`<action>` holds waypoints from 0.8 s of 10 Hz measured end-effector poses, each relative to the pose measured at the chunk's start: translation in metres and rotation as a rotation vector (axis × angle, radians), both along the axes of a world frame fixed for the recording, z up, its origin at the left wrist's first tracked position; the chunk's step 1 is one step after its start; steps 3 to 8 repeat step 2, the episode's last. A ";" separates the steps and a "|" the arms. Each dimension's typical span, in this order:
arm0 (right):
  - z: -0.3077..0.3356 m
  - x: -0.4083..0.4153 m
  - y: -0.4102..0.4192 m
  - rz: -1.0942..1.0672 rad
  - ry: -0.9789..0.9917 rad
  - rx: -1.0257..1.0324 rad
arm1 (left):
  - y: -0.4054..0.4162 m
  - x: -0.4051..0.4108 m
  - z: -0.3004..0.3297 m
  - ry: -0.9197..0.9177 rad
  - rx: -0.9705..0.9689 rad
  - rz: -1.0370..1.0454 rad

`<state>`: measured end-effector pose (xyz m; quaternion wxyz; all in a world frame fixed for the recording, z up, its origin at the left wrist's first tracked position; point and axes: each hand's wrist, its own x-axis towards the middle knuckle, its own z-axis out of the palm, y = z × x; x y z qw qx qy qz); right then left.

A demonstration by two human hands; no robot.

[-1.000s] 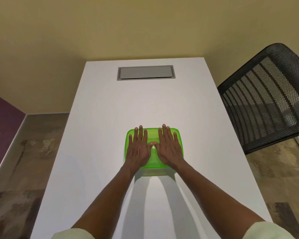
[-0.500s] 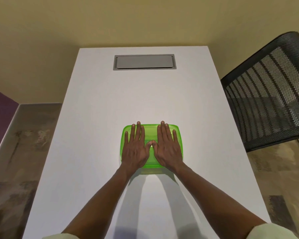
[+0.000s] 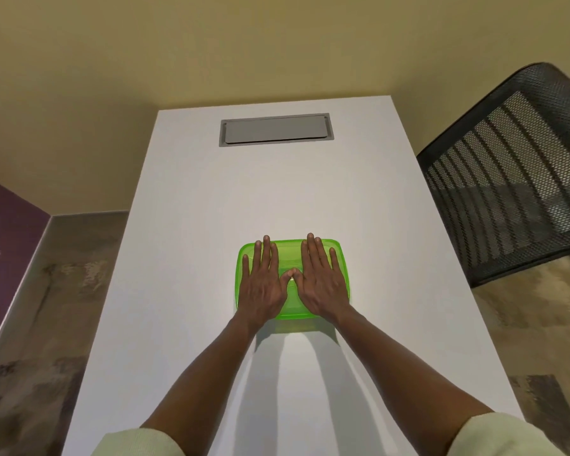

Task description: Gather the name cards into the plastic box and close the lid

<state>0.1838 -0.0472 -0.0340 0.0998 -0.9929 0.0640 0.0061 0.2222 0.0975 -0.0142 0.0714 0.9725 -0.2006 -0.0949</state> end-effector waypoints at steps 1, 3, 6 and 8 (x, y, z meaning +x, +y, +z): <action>0.003 0.000 0.000 -0.004 -0.019 0.045 | 0.001 0.002 0.004 0.016 -0.032 0.004; 0.012 0.000 0.000 0.012 -0.074 0.054 | 0.003 0.003 0.009 -0.028 -0.060 -0.014; 0.012 0.000 0.000 0.012 -0.074 0.054 | 0.003 0.003 0.009 -0.028 -0.060 -0.014; 0.012 0.000 0.000 0.012 -0.074 0.054 | 0.003 0.003 0.009 -0.028 -0.060 -0.014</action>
